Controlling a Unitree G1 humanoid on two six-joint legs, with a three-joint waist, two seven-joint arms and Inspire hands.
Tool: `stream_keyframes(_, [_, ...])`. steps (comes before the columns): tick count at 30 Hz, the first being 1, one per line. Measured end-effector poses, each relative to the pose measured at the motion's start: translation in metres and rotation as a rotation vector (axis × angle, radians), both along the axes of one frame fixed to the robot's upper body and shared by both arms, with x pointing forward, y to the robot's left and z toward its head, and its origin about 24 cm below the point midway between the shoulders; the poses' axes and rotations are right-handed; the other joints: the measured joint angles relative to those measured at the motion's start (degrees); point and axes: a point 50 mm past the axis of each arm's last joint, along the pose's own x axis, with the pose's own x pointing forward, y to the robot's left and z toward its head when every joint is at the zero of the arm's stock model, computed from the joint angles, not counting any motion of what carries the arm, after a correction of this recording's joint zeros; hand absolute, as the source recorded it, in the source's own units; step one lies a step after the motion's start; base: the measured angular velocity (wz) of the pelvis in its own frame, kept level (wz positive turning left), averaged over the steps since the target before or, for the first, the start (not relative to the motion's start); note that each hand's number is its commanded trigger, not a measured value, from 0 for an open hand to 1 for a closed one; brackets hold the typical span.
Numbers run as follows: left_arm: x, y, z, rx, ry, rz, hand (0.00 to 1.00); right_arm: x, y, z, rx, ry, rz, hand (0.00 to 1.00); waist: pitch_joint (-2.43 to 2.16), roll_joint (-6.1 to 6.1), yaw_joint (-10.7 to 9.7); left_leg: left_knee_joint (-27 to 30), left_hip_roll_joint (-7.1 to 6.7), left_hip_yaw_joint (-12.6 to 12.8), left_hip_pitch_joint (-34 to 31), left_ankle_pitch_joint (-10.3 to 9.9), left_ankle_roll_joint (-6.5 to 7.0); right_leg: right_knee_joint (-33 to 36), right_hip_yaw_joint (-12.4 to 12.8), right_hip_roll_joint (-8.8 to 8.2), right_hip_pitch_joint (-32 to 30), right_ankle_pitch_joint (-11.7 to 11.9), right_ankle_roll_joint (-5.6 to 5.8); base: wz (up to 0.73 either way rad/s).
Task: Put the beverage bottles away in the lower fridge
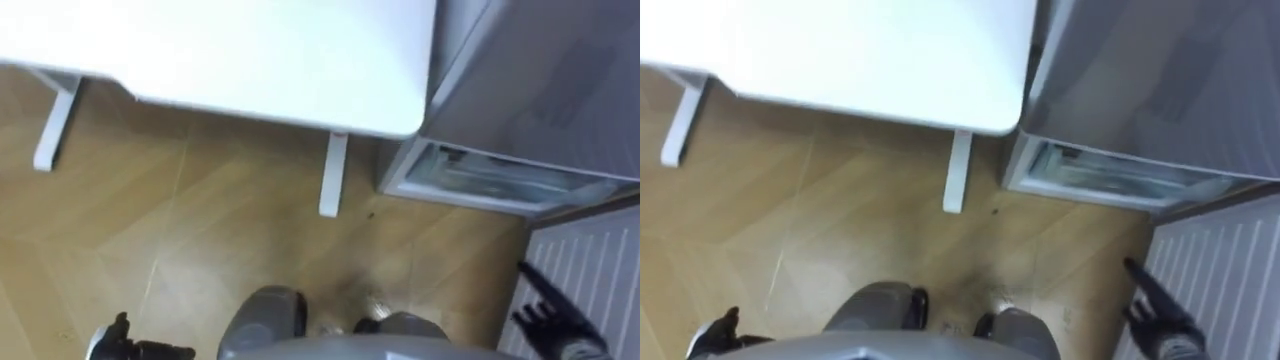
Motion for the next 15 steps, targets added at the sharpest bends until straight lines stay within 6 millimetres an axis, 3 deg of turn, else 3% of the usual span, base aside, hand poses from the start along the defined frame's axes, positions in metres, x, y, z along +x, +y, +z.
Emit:
stream_keyframes(2, [-0.008,-0.004,-0.003,-0.01,0.014,0.029,0.0,-0.018,0.008,-0.005,0.015,0.053,0.038,0.0,-0.08,0.21,-0.49,-3.2,0.03,0.91,4.33,0.33,0.21,-2.56,0.75,0.23,3.25,0.63,0.1,-0.32])
stream_keyframes(3, [-0.015,-0.006,-0.004,-0.013,0.021,0.041,0.0,-0.022,0.011,-0.006,0.021,0.07,0.062,0.0,-0.36,0.26,-0.48,-4.3,0.03,1.41,6.16,0.37,0.17,-3.67,1.1,0.39,4.81,0.8,0.15,-0.18])
stream_keyframes(6, [-0.027,-0.009,-0.005,-0.019,0.056,0.051,0.0,-0.033,0.015,-0.008,0.022,0.122,0.124,0.0,-0.61,0.17,-1.4,-5.85,0.01,1.54,8.7,0.46,0.07,-5.84,1.61,0.74,7.53,1.24,0.34,-0.05])
stream_keyframes(15, [-0.051,-0.026,-0.013,-0.041,0.163,0.059,0.0,-0.046,0.03,-0.015,0.0,0.36,0.509,0.0,-0.4,-0.03,-2.7,-10.74,-0.13,1.19,15.67,0.96,-0.09,-10.39,0.25,1.11,14.25,2.88,0.72,-0.01])
